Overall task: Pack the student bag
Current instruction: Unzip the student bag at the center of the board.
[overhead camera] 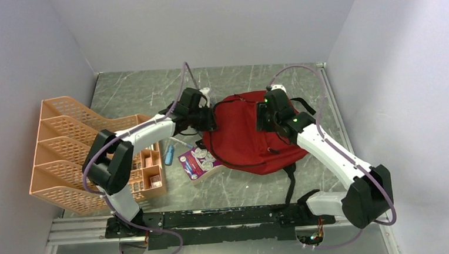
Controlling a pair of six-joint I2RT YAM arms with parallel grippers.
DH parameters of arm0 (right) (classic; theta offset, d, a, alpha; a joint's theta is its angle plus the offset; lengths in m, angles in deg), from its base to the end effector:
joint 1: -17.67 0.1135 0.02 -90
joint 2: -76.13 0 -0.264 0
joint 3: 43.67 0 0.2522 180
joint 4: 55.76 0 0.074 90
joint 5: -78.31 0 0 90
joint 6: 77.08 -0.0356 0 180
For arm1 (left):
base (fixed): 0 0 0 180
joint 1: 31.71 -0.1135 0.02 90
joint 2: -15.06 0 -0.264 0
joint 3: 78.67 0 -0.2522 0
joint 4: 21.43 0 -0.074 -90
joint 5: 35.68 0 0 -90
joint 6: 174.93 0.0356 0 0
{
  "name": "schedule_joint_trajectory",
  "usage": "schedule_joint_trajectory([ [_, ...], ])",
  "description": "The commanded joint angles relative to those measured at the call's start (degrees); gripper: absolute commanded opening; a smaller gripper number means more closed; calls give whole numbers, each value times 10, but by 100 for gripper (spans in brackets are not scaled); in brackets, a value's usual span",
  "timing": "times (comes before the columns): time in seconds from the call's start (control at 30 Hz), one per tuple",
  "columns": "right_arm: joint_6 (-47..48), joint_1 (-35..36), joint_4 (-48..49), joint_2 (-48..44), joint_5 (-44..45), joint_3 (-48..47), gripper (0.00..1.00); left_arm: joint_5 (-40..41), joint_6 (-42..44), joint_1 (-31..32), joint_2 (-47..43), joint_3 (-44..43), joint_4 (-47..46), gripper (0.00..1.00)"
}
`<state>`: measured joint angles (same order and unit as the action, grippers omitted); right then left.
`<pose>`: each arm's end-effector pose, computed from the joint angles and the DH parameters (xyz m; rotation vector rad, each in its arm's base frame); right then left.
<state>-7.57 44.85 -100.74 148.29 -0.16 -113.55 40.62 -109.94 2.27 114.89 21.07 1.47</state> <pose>0.2390 0.1147 0.2748 -0.0450 2.3792 0.1564 0.3127 -0.2209 0.2158 0.3167 2.4013 -0.7772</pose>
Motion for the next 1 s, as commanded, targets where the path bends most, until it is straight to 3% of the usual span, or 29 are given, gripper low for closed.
schedule_joint_trajectory([
  [0.0,-79,-13,32,-30,49,-23,57,51,30,67,-42,5,9,5],
  [0.17,-107,-39,82,-18,-10,-15,52,91,15,120,-92,85,-28,5],
  [0.4,-99,-44,112,65,-73,-11,35,93,-22,140,-124,164,-60,5],
  [0.57,-90,-44,147,107,-98,43,30,89,-37,145,-122,199,-79,5],
  [0.8,-67,-44,112,137,-34,46,29,99,-43,146,-127,221,-84,5],
  [0.9,-56,-43,104,120,-23,16,36,103,-41,146,-126,223,-81,5],
  [0.97,-47,-43,115,105,-35,-3,42,109,-41,146,-127,219,-74,11],
])
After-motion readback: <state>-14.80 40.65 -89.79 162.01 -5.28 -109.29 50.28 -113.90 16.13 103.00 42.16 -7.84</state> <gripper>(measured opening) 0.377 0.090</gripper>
